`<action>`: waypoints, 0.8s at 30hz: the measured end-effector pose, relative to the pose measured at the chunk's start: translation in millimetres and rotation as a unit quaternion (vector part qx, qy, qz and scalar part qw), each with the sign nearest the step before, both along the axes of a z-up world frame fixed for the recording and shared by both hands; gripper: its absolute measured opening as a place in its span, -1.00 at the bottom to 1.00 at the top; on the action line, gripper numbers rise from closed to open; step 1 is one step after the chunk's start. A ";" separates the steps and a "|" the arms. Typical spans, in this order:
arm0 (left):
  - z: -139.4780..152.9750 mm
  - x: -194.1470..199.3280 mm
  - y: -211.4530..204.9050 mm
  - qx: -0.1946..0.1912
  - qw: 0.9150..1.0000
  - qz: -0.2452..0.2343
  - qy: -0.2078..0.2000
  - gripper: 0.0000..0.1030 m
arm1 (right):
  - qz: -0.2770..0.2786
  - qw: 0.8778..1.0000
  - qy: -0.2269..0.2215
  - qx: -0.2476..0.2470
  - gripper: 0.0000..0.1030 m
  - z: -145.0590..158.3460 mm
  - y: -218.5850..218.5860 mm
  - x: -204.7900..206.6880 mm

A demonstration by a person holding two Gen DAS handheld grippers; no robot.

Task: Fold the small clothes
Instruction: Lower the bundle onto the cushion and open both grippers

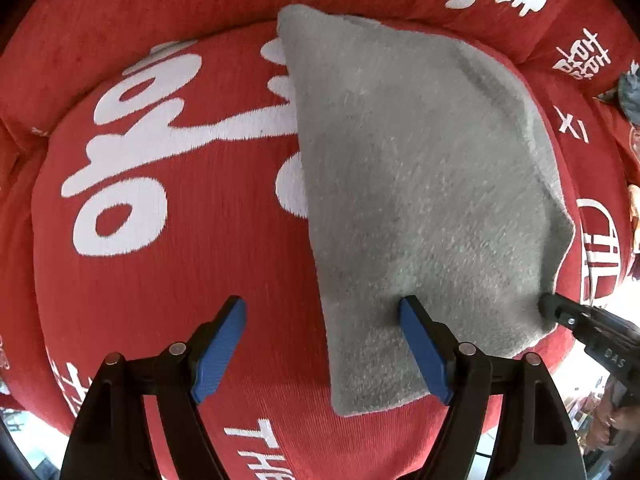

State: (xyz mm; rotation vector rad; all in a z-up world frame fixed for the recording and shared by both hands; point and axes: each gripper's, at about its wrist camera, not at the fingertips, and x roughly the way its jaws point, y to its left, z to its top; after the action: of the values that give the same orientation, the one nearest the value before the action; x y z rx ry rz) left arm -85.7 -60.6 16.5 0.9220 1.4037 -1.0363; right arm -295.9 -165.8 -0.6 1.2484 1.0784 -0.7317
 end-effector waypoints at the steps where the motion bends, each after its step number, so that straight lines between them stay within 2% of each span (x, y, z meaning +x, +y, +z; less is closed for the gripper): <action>1: -0.2 -0.6 0.8 0.000 1.000 0.002 -0.001 0.55 | 0.002 1.000 0.004 -0.002 -0.84 1.7 0.7 -0.1; 4: -1.1 -2.9 1.9 0.003 1.000 0.007 -0.004 0.55 | -0.013 1.000 0.004 0.010 -0.83 0.5 1.9 -5.3; 9: 3.0 -7.6 2.7 0.007 1.000 0.006 -0.017 0.55 | -0.055 0.998 0.003 0.035 -0.67 7.2 -0.8 -24.7; 13: 7.3 -9.1 2.5 0.007 1.000 0.008 -0.020 0.55 | -0.058 0.998 0.034 0.015 -0.66 19.4 -4.6 -31.2; 14: 8.1 -9.4 2.6 0.007 1.000 0.009 -0.020 0.55 | -0.061 0.997 0.035 0.013 -0.60 22.6 -6.4 -34.4; 19: 7.7 -15.5 -2.3 0.010 1.000 0.009 -0.022 0.54 | -0.061 0.998 0.029 0.011 -0.54 30.6 -13.6 -43.1; 21: 10.1 -16.7 -3.3 0.007 1.000 0.003 -0.019 0.55 | -0.059 0.998 0.027 0.010 -0.42 31.6 -15.0 -41.7; 24: 11.5 -21.0 -6.1 0.007 1.000 -0.002 -0.018 0.55 | -0.055 0.998 0.022 0.010 -0.40 32.6 -15.8 -36.4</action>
State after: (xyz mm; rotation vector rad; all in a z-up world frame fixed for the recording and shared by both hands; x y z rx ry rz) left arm -106.7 -66.8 28.0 0.9488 1.3809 -1.0091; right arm -332.3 -181.6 32.0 1.3221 1.0613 -0.8386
